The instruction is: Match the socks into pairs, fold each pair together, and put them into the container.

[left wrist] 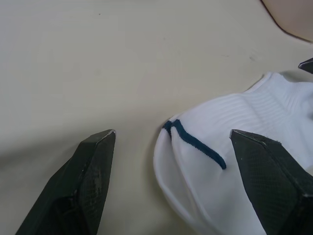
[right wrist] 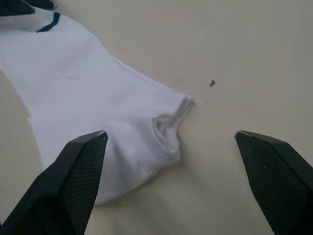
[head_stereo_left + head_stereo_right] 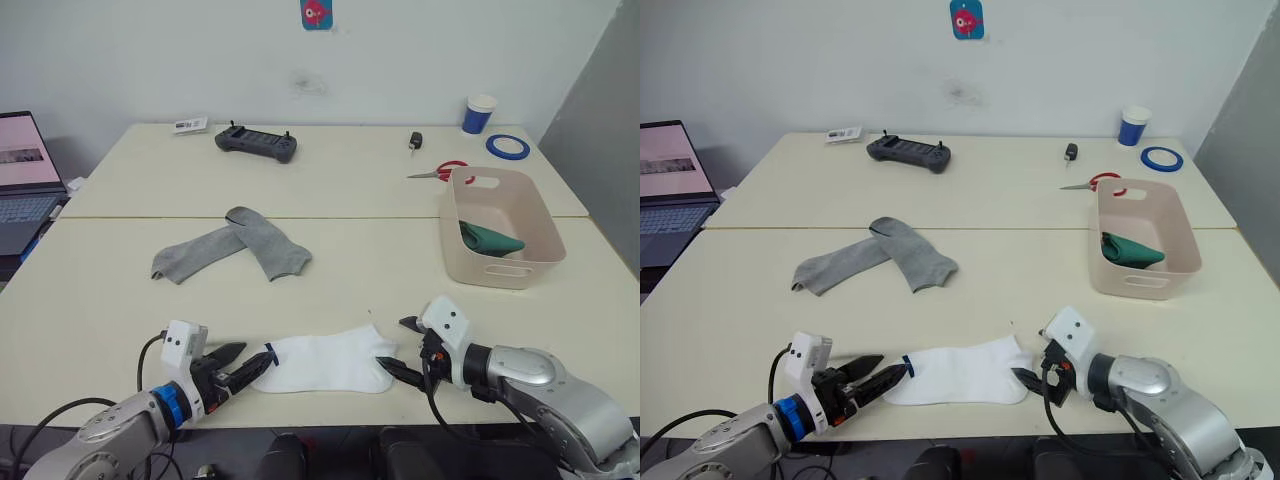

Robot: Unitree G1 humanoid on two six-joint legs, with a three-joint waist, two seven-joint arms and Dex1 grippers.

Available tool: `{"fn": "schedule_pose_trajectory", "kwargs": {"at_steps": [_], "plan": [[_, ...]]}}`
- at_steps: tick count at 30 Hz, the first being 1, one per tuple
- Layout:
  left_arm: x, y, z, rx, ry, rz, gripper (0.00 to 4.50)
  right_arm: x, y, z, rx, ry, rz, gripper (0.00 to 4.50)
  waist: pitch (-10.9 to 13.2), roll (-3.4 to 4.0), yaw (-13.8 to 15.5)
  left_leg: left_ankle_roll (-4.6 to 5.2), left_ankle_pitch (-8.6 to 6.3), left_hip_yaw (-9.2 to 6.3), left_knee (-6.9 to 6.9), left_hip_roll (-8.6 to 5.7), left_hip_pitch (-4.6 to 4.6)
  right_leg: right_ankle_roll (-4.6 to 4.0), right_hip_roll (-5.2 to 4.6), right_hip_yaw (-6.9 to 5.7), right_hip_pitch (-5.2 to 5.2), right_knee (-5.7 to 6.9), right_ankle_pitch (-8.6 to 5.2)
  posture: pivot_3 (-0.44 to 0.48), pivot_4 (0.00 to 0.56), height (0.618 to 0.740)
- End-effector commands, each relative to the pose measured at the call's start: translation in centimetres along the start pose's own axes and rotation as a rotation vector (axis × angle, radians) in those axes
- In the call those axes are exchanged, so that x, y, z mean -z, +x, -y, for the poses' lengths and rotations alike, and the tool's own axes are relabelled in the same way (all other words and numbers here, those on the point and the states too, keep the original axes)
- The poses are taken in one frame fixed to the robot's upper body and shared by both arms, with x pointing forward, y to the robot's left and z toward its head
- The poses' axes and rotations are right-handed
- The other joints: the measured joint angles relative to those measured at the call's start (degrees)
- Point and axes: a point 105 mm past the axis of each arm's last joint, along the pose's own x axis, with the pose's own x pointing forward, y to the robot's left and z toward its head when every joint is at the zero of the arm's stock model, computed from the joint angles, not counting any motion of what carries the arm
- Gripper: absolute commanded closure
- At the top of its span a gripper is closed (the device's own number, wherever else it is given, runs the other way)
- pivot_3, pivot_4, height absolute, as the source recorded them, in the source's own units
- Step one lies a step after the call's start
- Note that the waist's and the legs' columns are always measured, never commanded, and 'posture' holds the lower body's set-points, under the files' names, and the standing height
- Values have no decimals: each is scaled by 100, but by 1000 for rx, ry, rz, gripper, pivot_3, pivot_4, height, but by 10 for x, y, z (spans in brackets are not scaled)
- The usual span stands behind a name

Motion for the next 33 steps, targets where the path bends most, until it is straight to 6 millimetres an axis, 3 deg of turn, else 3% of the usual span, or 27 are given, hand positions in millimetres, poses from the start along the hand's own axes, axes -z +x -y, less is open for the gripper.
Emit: {"fn": "schedule_pose_trajectory", "kwargs": {"at_steps": [1,2,5,10,14,16,27,33], "plan": [[18,4,4,13,-46,-55,794,5,4,-2,10,23,-9,5,-3,5,4,0,0,2,0,-1,0,0,-2,1,0,0,0,0,150,740],[19,4,6,23,-57,-56,986,9,6,-3,7,44,-20,0,-3,4,5,0,0,2,0,-1,0,1,-2,0,0,-1,0,0,150,740],[19,2,7,27,-50,-54,1723,16,10,-3,17,90,-44,627,-10,4,0,0,0,0,-2,2,1,1,-1,0,0,-1,-1,0,150,740],[14,-2,5,21,-34,-41,3218,13,13,-17,-52,74,-30,2334,-16,-3,-3,0,0,-1,-3,2,2,0,-1,-1,0,-1,-2,0,150,740],[6,-2,9,42,-26,-20,4490,0,13,-31,-124,31,29,3815,-15,-4,-5,0,0,-3,-6,5,2,-3,2,-3,-1,-1,-3,0,150,740],[-1,-1,9,49,-19,-2,4500,-7,13,-33,-131,17,57,4420,-14,-5,-6,0,0,-7,-6,6,0,-3,3,-3,-1,-1,-3,0,150,740],[-63,6,-19,41,59,97,4500,-29,17,-23,-96,-4,139,4487,-7,-15,-5,0,0,-14,-5,5,-4,20,8,-13,-3,1,10,0,150,740],[-41,14,-36,5,57,-34,4500,-24,29,-7,-15,-6,106,4487,-6,-14,-34,0,0,-2,-8,5,-2,28,9,-2,-5,-1,14,0,150,740]]}}
